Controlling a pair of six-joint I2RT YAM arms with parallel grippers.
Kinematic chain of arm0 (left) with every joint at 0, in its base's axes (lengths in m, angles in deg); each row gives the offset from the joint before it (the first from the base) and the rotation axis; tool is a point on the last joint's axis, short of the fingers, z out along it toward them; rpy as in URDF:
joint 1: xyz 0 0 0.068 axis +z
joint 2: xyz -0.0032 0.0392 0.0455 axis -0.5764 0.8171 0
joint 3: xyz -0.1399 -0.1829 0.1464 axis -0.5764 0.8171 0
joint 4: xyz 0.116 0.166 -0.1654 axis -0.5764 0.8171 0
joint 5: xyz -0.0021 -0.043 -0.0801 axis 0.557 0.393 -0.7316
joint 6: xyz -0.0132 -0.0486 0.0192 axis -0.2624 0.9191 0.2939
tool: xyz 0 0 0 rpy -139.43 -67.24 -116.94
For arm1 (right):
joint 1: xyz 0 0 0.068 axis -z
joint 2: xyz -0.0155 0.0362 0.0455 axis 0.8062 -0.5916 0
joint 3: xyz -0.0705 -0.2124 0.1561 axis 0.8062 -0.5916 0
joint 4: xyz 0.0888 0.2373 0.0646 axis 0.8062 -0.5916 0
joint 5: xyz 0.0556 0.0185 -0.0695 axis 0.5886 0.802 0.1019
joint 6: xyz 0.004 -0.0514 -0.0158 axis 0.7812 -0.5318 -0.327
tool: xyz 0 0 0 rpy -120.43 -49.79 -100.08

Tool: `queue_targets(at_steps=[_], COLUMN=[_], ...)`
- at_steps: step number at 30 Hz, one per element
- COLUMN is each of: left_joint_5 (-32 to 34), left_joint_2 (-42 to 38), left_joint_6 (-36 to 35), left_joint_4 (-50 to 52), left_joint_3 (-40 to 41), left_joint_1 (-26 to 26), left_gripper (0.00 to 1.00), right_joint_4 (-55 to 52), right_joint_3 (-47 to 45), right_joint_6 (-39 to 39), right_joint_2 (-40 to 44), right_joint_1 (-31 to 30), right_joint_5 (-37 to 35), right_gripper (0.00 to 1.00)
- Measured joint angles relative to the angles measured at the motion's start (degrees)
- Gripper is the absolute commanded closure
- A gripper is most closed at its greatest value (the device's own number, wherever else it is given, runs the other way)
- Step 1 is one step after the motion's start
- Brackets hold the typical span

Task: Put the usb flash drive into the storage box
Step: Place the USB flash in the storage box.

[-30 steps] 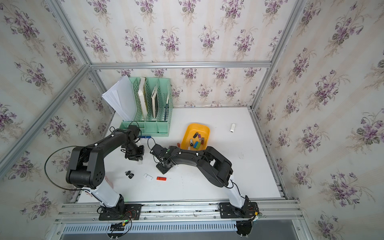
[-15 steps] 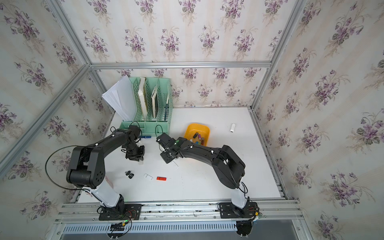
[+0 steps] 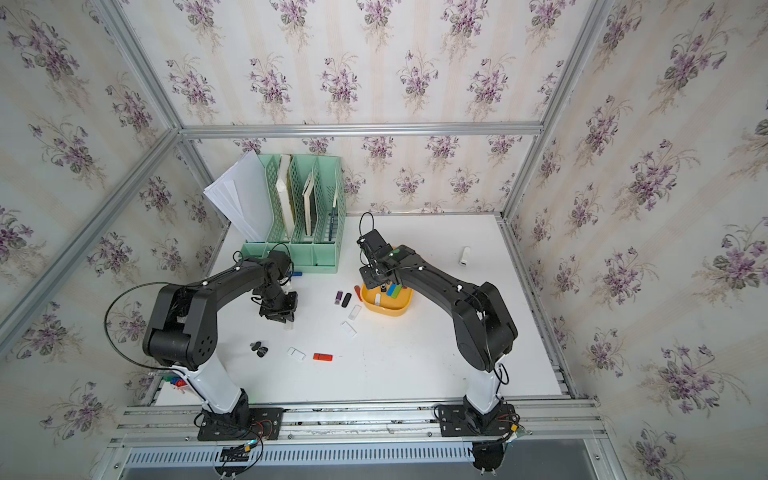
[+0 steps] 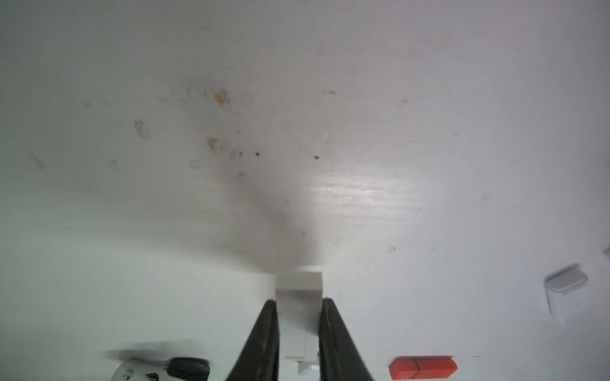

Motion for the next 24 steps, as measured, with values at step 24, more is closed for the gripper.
queue_targets(at_steps=[24], left_joint_5=[-0.2], left_joint_2=[3.5], left_joint_6=[2.0], left_joint_4=[0.0], left_joint_3=[-3.7], left_joint_1=[-6.3], left_gripper=[0.77], right_joint_4=[2.0], right_joint_3=[5.0], right_joint_6=[6.0], right_joint_2=[-12.7], right_joint_1=[8.9], right_joint_5=[1.7], right_gripper=[0.83])
